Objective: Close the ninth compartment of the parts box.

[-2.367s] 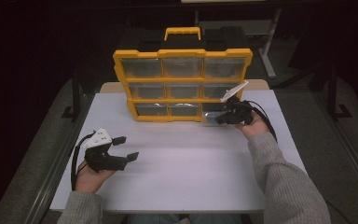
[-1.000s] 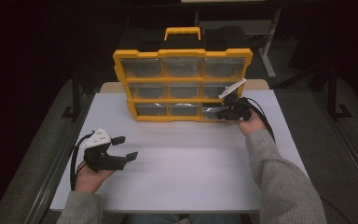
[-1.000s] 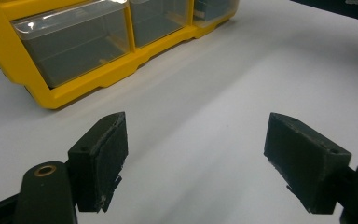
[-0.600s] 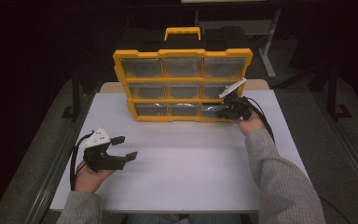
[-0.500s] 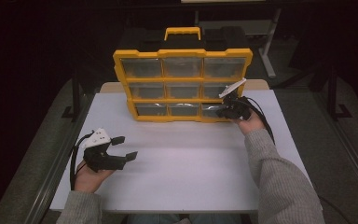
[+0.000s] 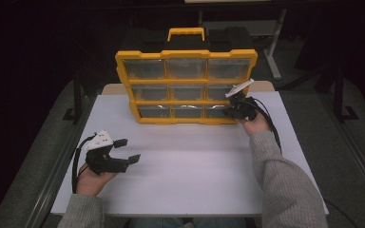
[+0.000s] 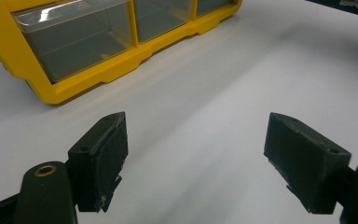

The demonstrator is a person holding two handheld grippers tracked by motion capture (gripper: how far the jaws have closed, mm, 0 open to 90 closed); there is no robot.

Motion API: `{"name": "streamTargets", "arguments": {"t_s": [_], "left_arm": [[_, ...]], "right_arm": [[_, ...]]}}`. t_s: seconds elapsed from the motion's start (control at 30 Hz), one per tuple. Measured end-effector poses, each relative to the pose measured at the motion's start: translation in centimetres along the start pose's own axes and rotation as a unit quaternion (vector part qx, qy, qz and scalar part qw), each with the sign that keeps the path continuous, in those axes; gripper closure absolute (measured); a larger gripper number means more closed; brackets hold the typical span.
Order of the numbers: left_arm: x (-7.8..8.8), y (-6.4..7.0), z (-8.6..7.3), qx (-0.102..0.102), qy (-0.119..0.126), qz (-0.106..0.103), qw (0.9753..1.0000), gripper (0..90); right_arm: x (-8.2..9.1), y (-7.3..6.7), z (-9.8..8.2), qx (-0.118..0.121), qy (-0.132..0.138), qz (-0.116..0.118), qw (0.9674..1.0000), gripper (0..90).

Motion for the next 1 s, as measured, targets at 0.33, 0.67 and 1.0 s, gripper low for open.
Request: {"name": "streamTargets", "arguments": {"t_s": [0.33, 0.67, 1.0], "left_arm": [[0.0, 0.0, 0.0, -0.001, 0.001, 0.001, 1.0000, 21.7], [-0.1, -0.1, -0.3, 0.002, -0.005, 0.003, 1.0000, 21.6], [-0.1, 0.1, -0.4, 0.005, -0.004, 0.004, 1.0000, 21.6]], "right_arm": [[-0.1, -0.2, 0.0, -0.002, -0.001, 0.001, 1.0000, 86.8], [0.8, -0.6, -0.1, -0.026, 0.011, 0.038, 0.9989, 79.7], [1.9, -1.8, -0.2, -0.042, 0.018, 0.062, 0.9970, 71.5]]}}
Point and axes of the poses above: each handheld gripper's, and its own axes: x roughly backward along the jaws, z roughly out of its top, y roughly to its right, the point moved 8 cm from there along -x, roughly forward along the jaws, and after that the axes turned 15 degrees about -z, right-handed, at the moved point
